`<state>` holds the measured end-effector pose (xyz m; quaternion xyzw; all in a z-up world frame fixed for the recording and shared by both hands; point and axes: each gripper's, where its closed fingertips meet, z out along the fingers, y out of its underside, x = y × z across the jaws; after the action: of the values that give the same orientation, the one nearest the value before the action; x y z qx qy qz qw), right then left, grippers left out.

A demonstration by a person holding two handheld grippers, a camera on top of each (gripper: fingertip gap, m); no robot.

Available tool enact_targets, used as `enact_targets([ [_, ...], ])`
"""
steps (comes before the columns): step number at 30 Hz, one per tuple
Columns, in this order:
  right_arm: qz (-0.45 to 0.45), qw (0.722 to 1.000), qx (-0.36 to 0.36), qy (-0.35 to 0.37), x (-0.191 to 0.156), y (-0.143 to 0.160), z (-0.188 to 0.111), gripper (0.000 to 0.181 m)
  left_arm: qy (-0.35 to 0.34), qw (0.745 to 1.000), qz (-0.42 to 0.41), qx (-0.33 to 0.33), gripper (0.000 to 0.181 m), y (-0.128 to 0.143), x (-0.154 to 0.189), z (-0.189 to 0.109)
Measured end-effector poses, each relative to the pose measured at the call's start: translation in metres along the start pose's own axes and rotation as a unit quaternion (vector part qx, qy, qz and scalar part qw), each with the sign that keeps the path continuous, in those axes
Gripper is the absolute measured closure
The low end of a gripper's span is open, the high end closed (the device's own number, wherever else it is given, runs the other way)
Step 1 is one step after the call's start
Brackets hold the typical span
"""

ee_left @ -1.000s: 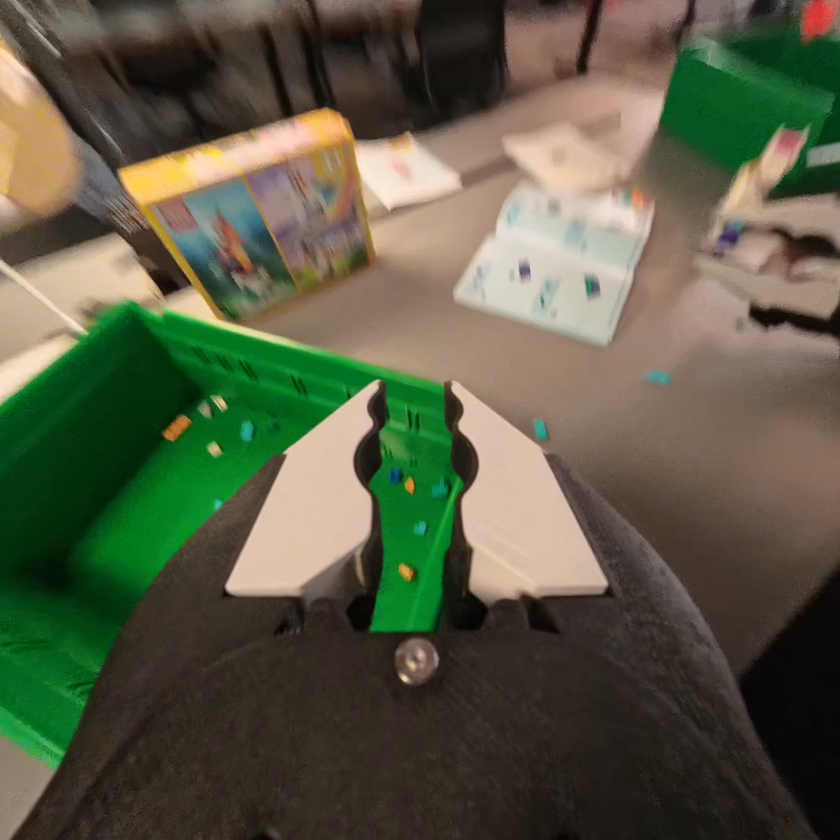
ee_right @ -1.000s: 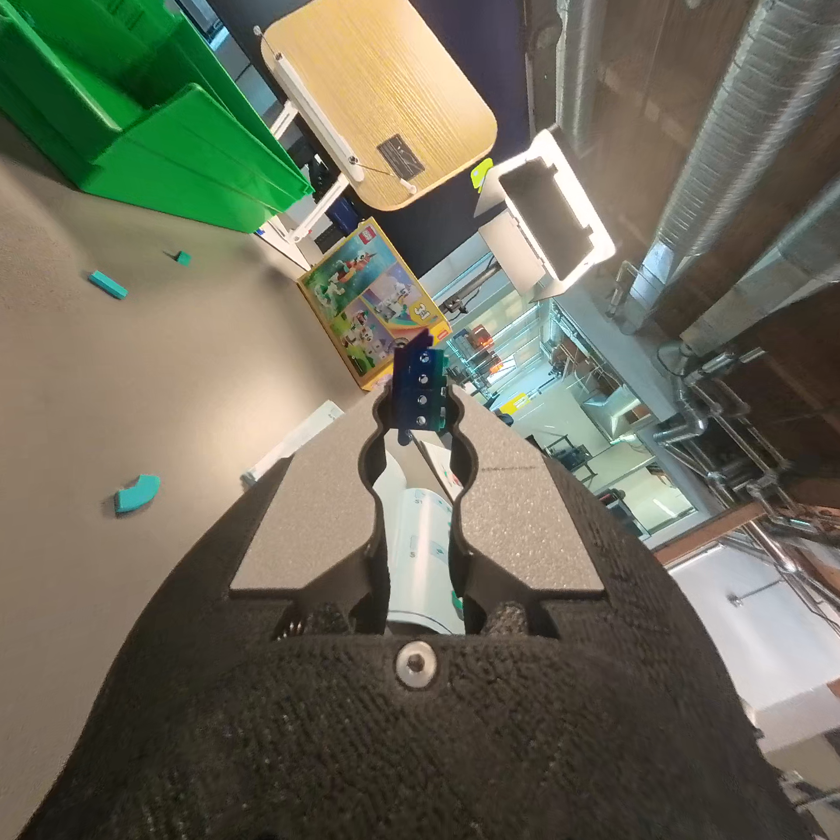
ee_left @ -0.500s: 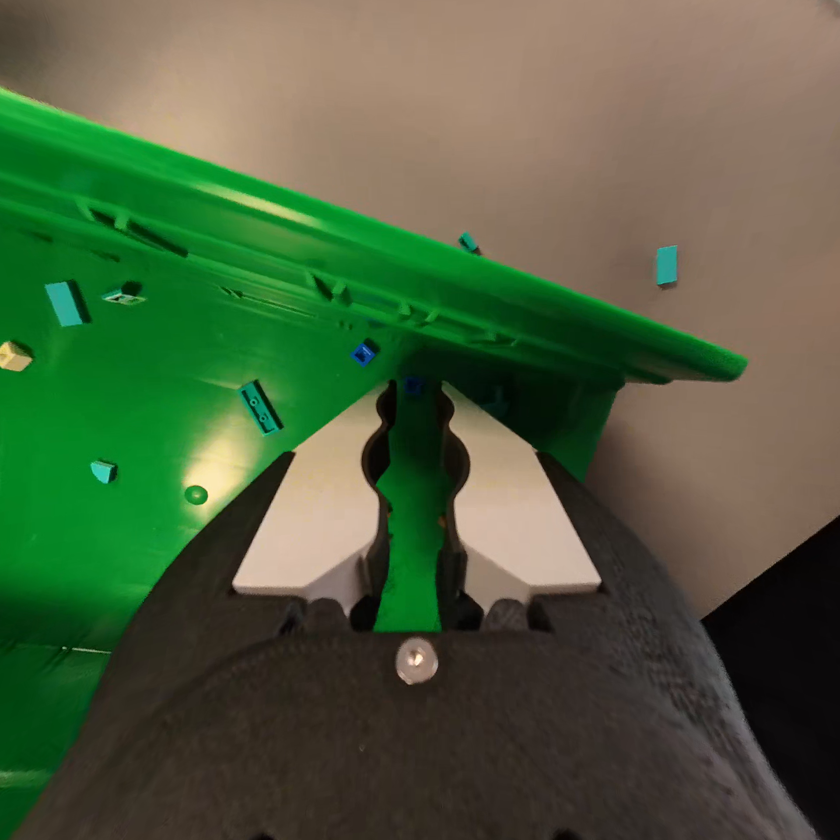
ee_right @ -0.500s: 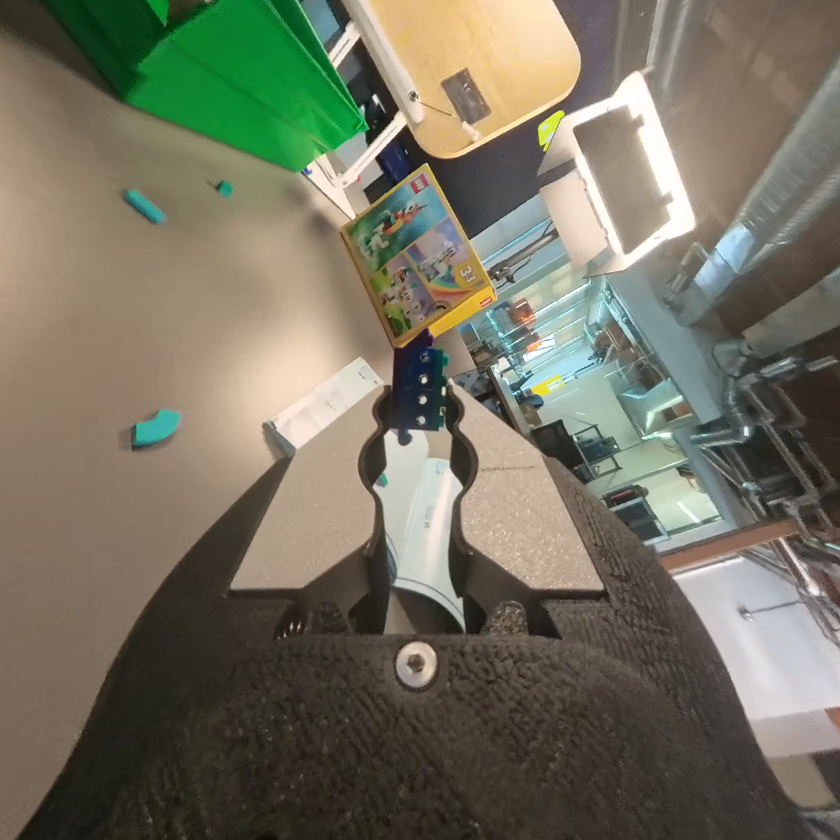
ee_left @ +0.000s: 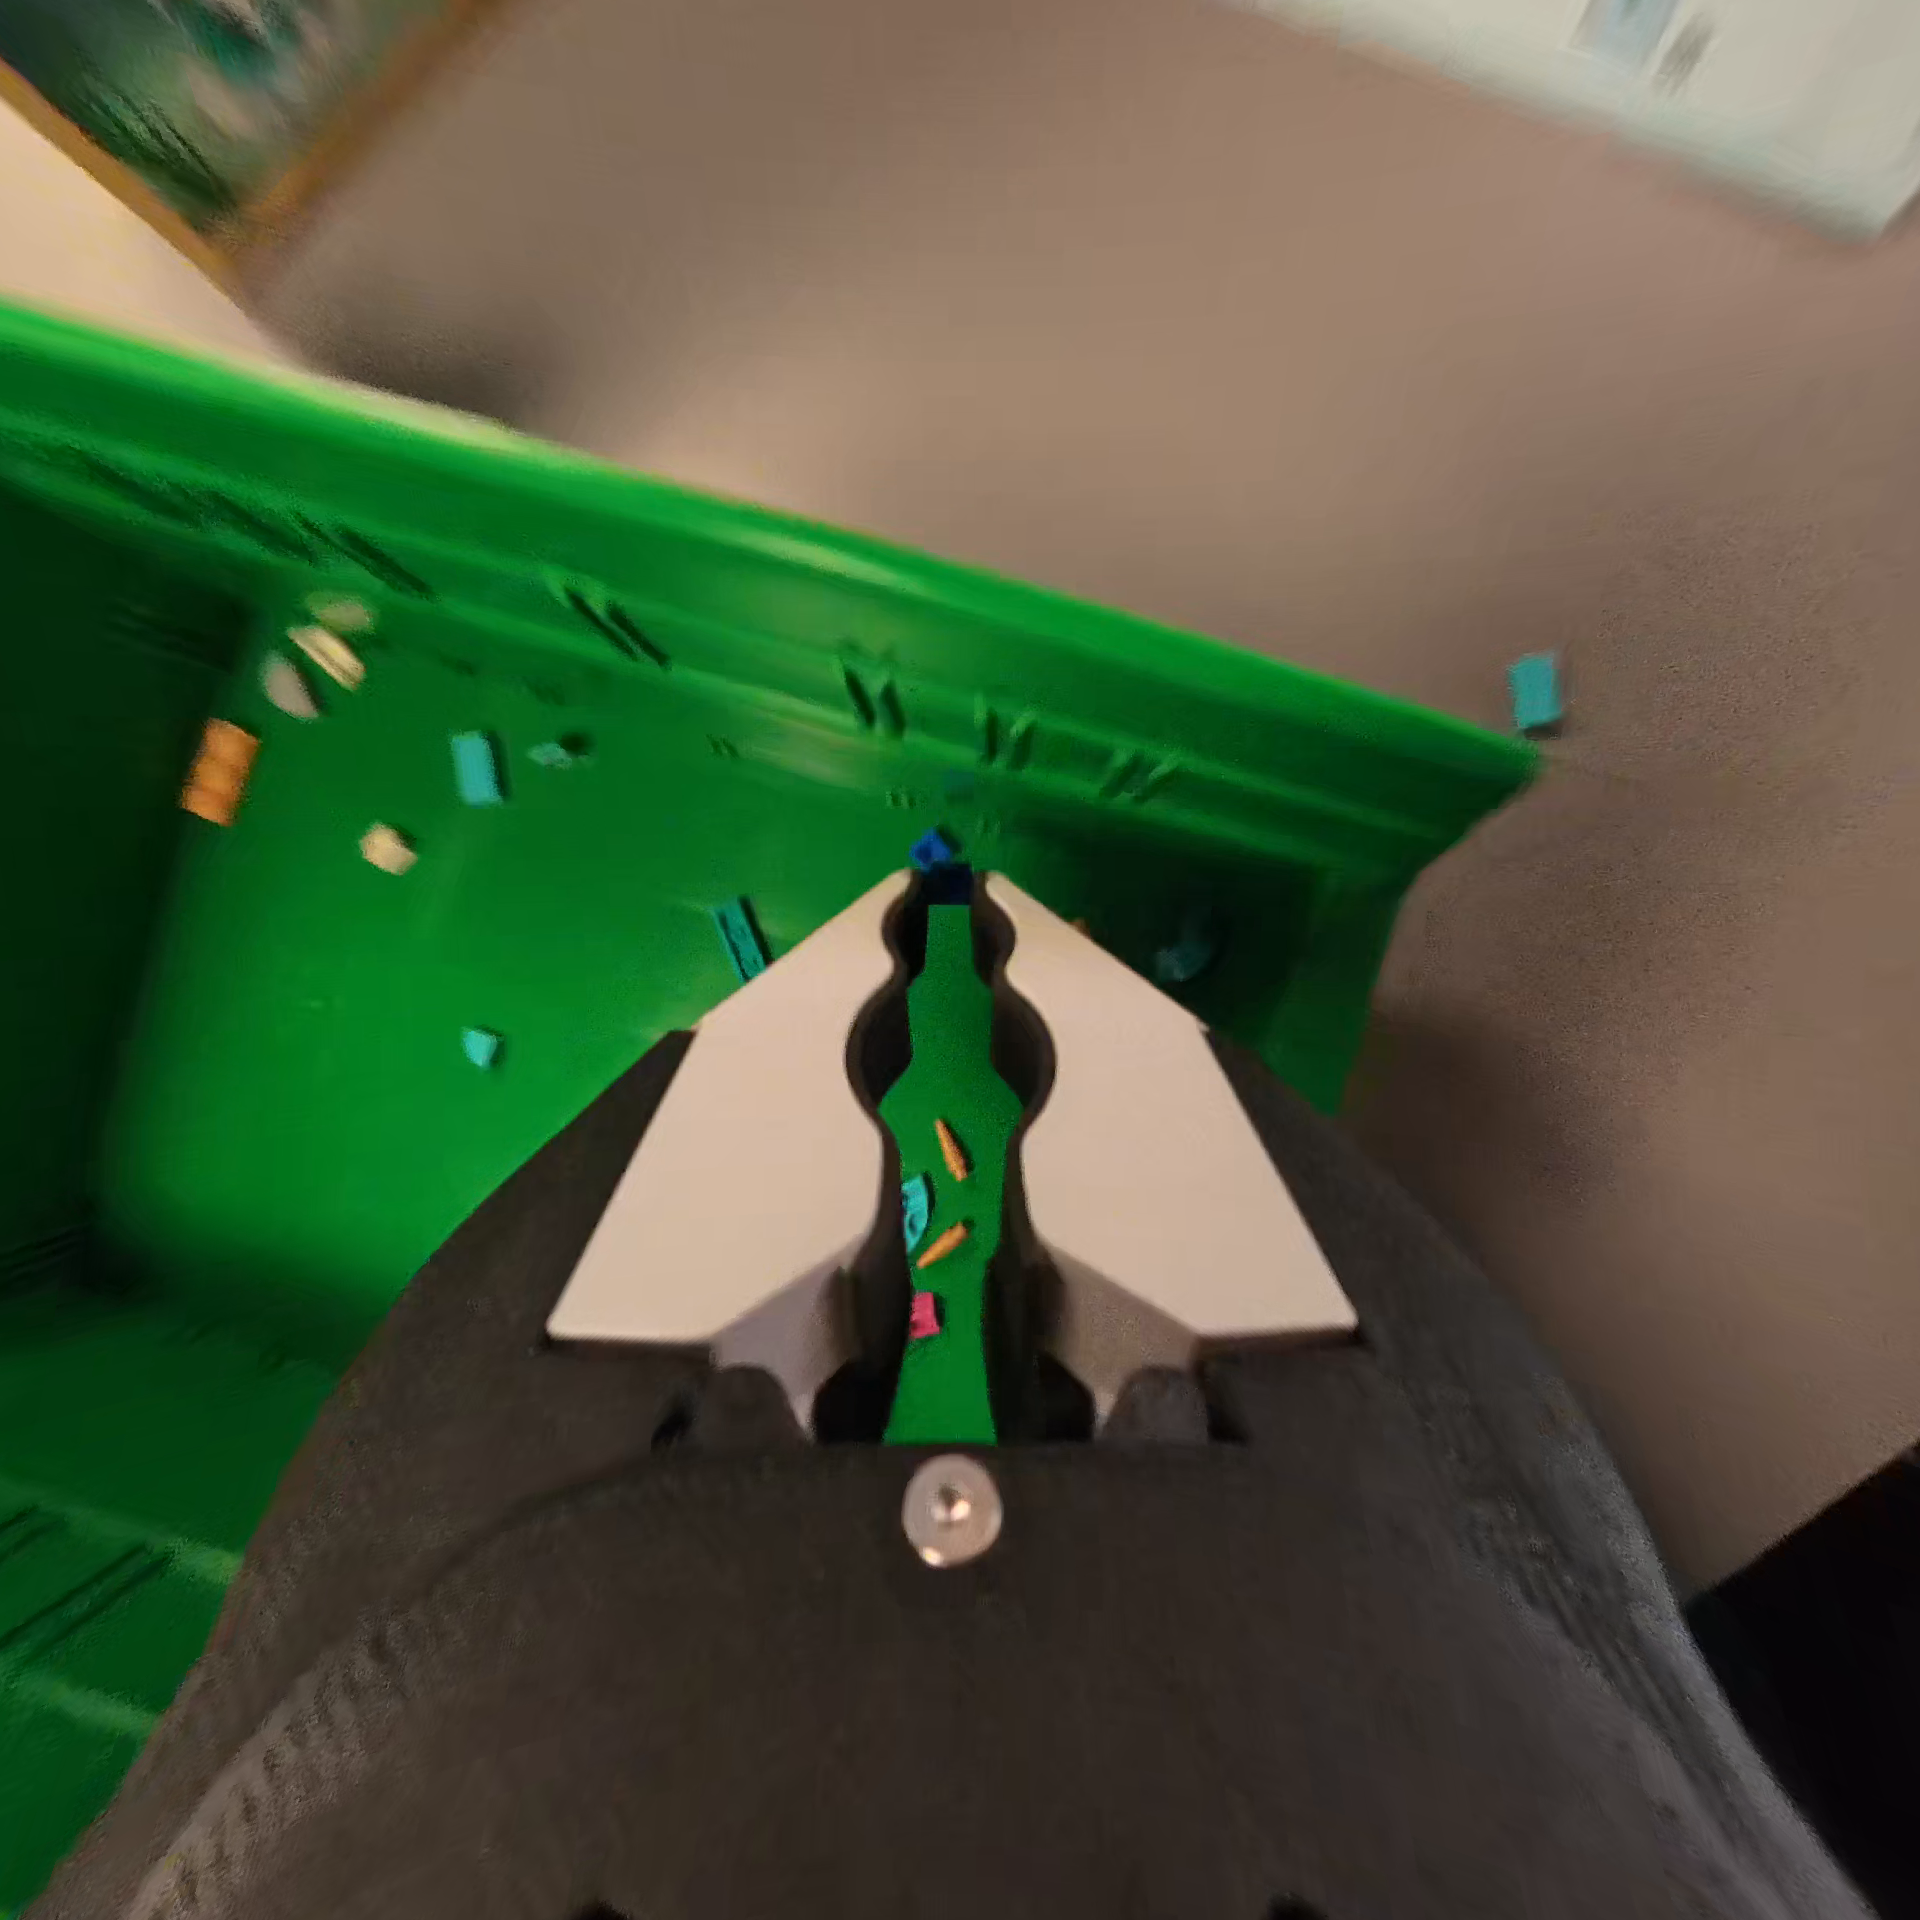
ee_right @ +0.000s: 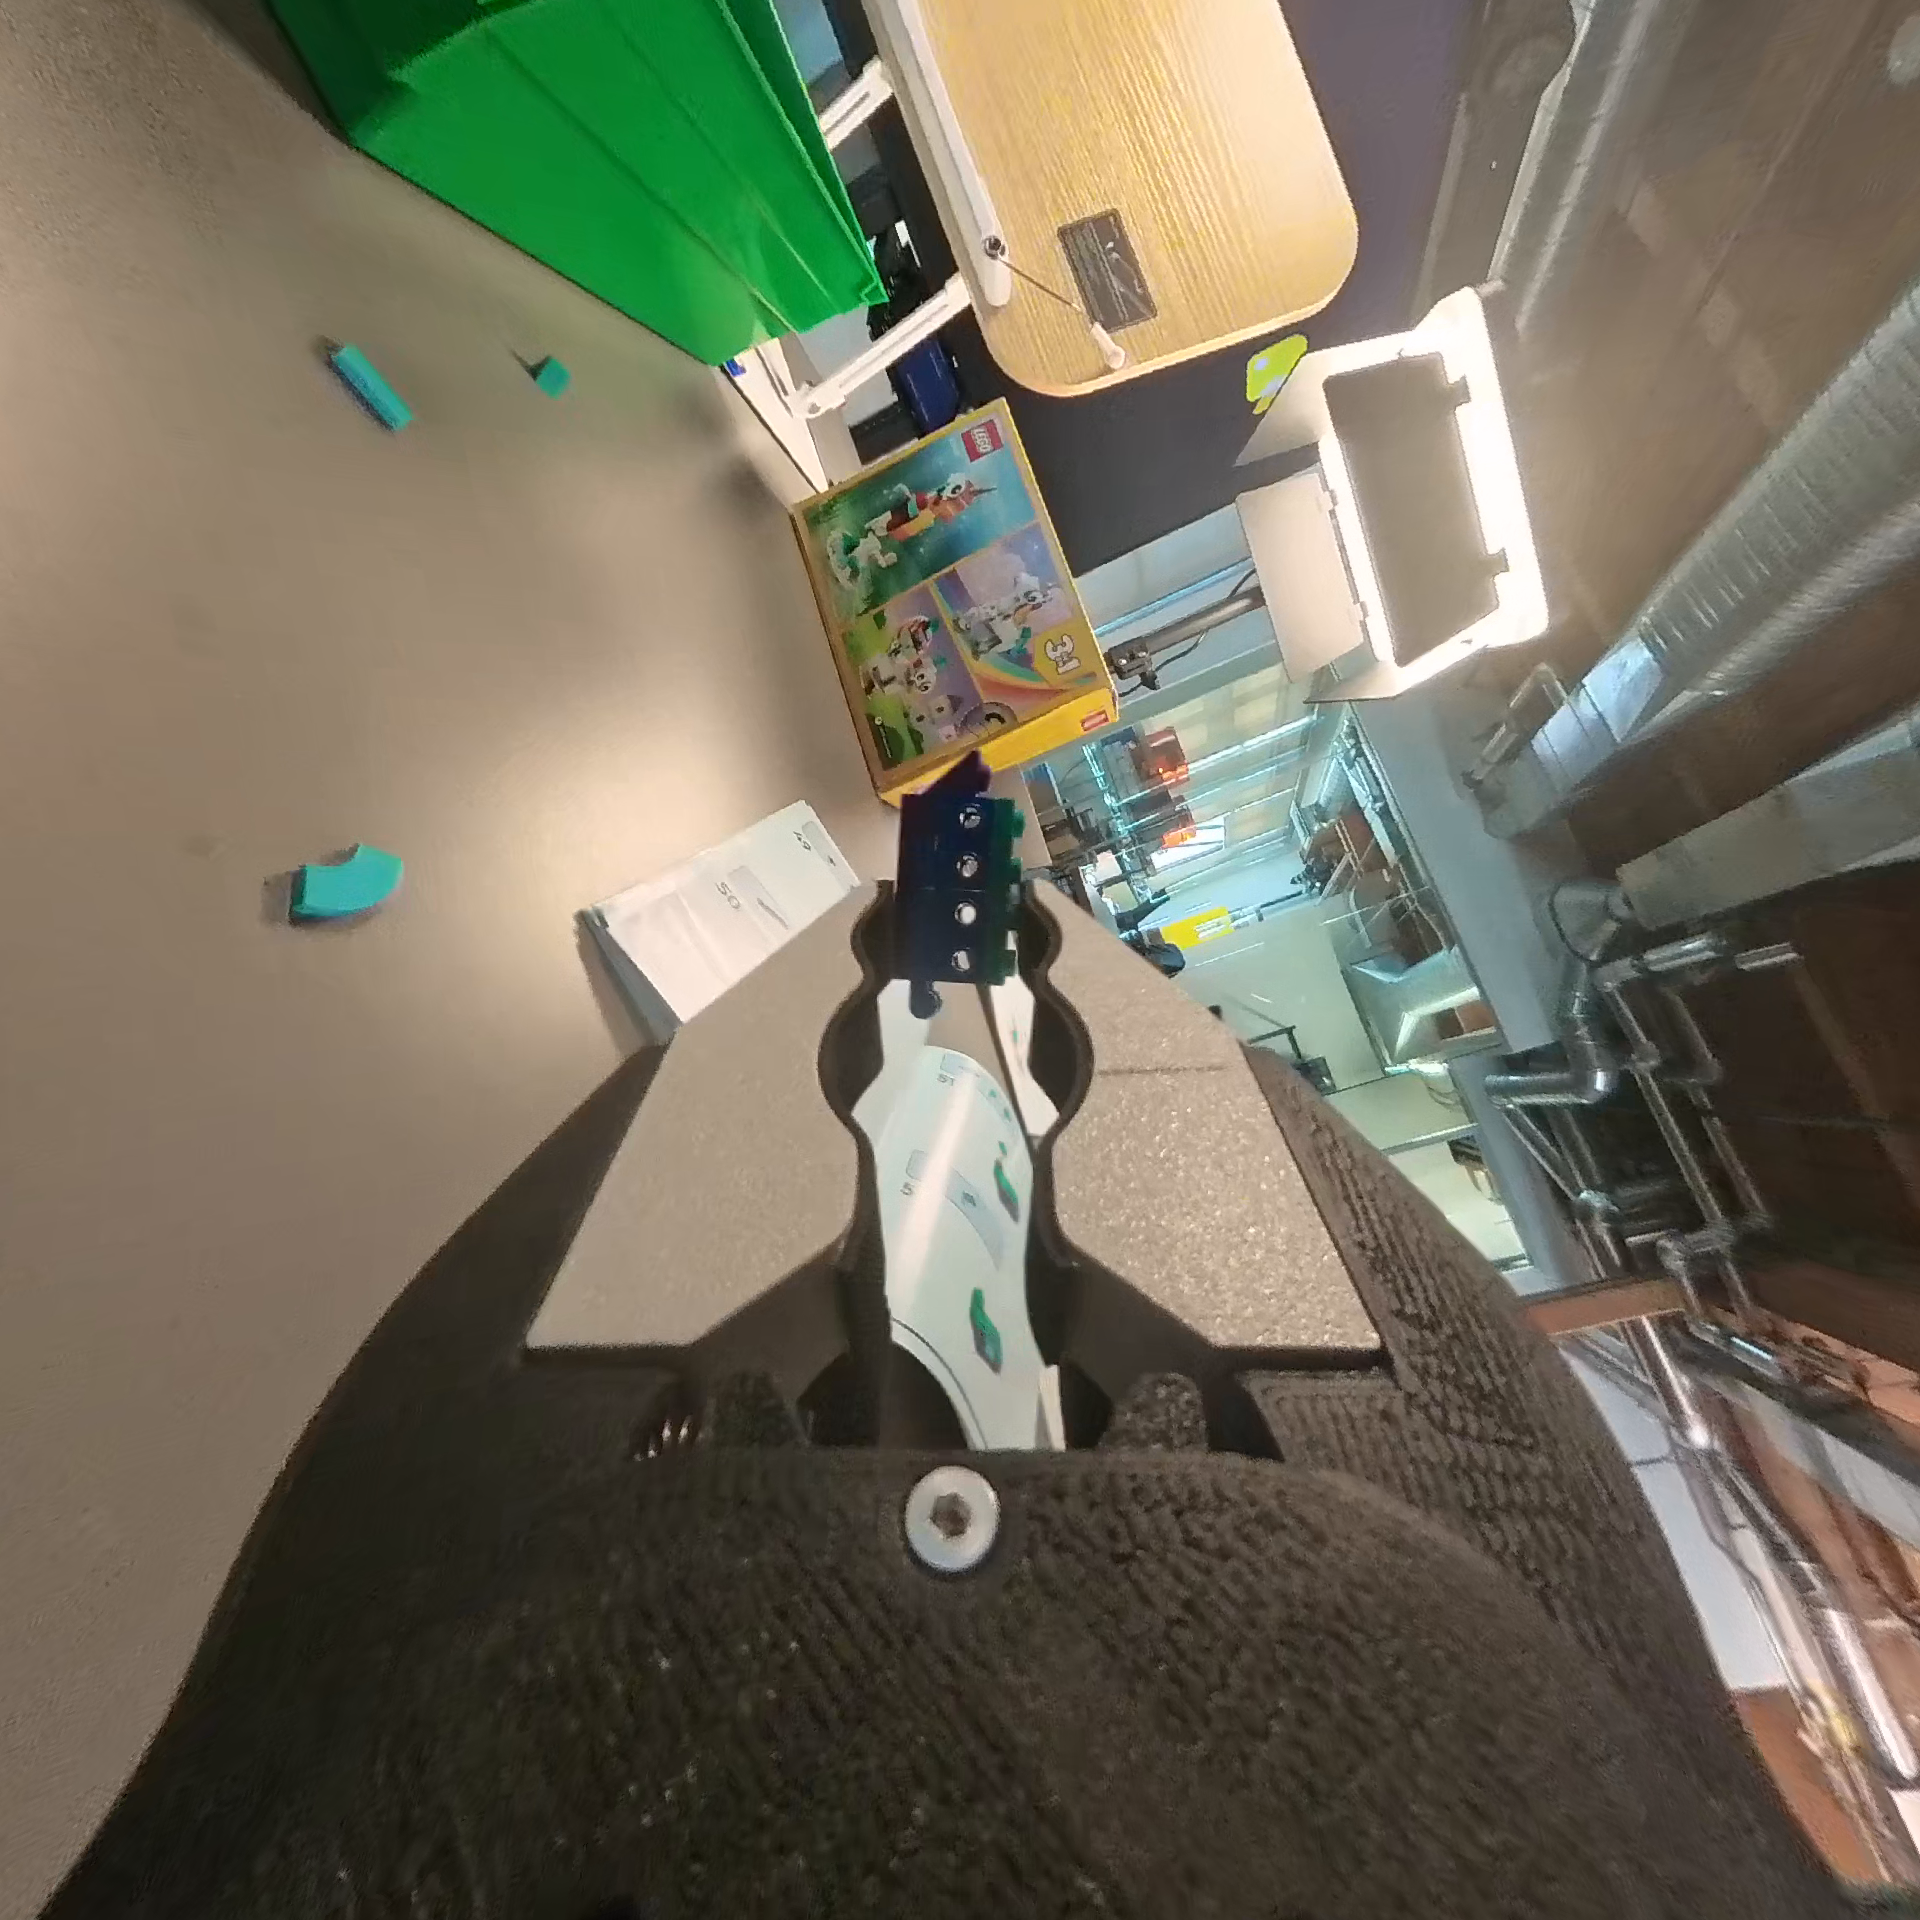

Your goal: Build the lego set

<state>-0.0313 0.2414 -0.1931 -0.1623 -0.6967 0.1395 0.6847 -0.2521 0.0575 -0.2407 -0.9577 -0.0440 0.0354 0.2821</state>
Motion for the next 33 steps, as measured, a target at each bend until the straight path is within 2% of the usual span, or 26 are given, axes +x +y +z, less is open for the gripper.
enact_targets([
  [1,-0.002,1.000,0.003,0.000,0.000,0.001,-0.001,0.160,-0.010,0.999,0.012,0.046,0.174,-0.014,0.004,-0.016],
  [4,-0.015,1.000,0.017,0.005,0.000,0.009,-0.007,0.160,0.015,0.984,0.065,0.164,0.174,-0.052,0.049,-0.063],
  [7,-0.043,0.999,0.029,0.005,-0.004,0.020,-0.012,0.160,0.072,0.965,0.107,0.230,0.174,-0.076,0.111,-0.084],
  [11,-0.097,0.993,0.026,-0.061,-0.025,0.036,-0.019,0.160,0.122,0.944,0.143,0.271,0.174,-0.090,0.181,-0.063],
  [14,-0.137,0.982,0.008,-0.130,-0.042,0.047,-0.030,0.160,0.156,0.931,0.146,0.296,0.174,-0.097,0.219,-0.038],
  [20,-0.245,0.945,-0.069,-0.205,-0.054,0.068,-0.045,0.160,0.195,0.924,0.117,0.309,0.174,-0.113,0.250,0.004],
  [26,-0.380,0.895,-0.096,-0.214,-0.056,0.077,-0.053,0.160,0.236,0.908,0.113,0.328,0.174,-0.137,0.267,0.019],
  [30,-0.363,0.890,-0.119,-0.249,-0.054,0.081,-0.063,0.158,0.253,0.901,0.115,0.334,0.174,-0.148,0.275,0.028],
  [33,-0.348,0.890,-0.119,-0.269,-0.053,0.078,-0.071,0.149,0.267,0.895,0.115,0.338,0.174,-0.147,0.280,0.029],
])
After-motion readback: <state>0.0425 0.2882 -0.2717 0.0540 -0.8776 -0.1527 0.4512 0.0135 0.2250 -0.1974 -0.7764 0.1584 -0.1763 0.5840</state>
